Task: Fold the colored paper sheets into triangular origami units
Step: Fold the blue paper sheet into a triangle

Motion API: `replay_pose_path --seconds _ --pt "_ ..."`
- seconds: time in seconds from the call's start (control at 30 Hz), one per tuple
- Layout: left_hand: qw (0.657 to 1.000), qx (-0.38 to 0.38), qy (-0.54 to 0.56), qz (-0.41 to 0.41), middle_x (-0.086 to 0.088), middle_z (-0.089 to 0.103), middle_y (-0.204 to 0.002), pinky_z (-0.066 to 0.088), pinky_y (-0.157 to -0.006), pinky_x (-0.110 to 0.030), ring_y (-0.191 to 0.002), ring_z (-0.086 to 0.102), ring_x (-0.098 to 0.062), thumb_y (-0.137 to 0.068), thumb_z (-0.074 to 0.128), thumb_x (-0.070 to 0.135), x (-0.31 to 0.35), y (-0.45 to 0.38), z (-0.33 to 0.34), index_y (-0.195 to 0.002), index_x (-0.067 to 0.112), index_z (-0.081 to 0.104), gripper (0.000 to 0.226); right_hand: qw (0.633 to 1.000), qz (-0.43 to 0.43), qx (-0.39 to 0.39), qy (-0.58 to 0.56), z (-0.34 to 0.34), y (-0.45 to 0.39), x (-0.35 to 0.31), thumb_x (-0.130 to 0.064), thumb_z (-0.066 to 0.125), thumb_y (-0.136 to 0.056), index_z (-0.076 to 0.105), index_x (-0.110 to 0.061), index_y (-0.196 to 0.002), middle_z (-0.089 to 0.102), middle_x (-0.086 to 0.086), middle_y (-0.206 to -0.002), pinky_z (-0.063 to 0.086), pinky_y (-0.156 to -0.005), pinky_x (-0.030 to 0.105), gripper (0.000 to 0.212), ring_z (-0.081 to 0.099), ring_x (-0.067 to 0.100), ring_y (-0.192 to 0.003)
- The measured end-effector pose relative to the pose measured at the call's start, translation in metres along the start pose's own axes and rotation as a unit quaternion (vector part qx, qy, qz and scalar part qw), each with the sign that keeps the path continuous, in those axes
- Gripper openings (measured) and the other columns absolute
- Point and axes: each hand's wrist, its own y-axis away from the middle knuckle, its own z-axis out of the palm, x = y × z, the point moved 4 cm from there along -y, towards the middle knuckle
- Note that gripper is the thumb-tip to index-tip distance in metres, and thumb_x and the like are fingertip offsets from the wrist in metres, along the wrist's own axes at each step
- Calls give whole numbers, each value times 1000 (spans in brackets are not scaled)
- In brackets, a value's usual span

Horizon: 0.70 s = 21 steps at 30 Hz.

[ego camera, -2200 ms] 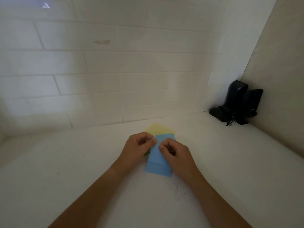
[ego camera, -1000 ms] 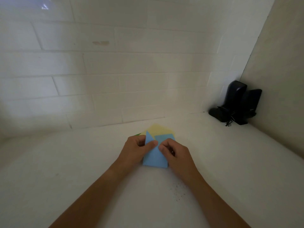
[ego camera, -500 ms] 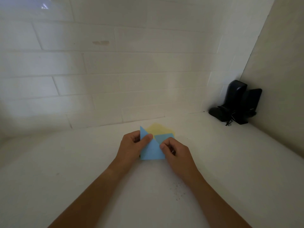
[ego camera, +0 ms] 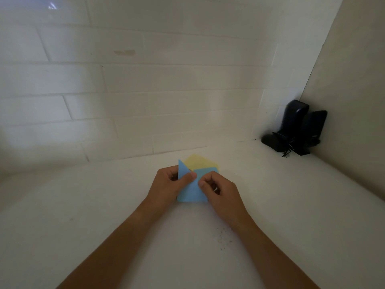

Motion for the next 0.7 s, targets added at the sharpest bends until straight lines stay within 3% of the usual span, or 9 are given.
replay_pose_path --seconds 0.1,0.23,0.37,0.43,0.57,0.7 --pt "1000 -11 8 -13 -6 79 -88 55 -67 -23 -80 75 -16 -94 74 19 0 2 4 -94 5 77 15 1000 -13 -5 3 0 0 -1 -16 65 -99 62 -18 -81 55 -15 -68 37 -58 16 19 47 3 -61" --pt "999 48 1 5 -5 65 -74 50 -72 -34 -72 61 -16 -97 72 21 0 -4 -6 -78 1 64 28 1000 -12 2 1 -1 -1 -1 -10 64 -98 59 -14 -78 52 -15 -65 36 -57 15 21 44 3 -58" --pt "998 47 29 18 -7 65 -78 52 -79 -41 -77 63 -19 -97 71 16 2 -5 -8 -81 -2 64 25 1000 -6 8 -4 -1 -1 0 -8 63 -97 58 -15 -76 52 -15 -64 35 -57 15 22 43 3 -58" --pt "999 18 29 20 -8 64 -77 52 -76 -39 -75 61 -20 -96 72 15 2 -4 -5 -80 -1 63 25 1000 -4 4 -6 0 -1 1 -13 64 -98 59 -17 -78 53 -15 -65 36 -57 16 21 44 2 -59" --pt "999 -39 10 13 -7 65 -73 51 -67 -24 -69 60 -15 -97 70 14 1 0 4 -80 2 66 22 1000 -22 -5 5 1 -1 0 -19 64 -100 62 -20 -81 53 -14 -64 36 -56 17 20 43 3 -58" --pt "1000 1 16 4 -12 73 -82 57 -72 -25 -75 69 -18 -98 69 16 -1 -3 2 -91 0 73 17 1000 -16 -8 13 1 -2 1 -20 63 -101 59 -22 -79 50 -16 -62 35 -56 16 23 42 4 -57"
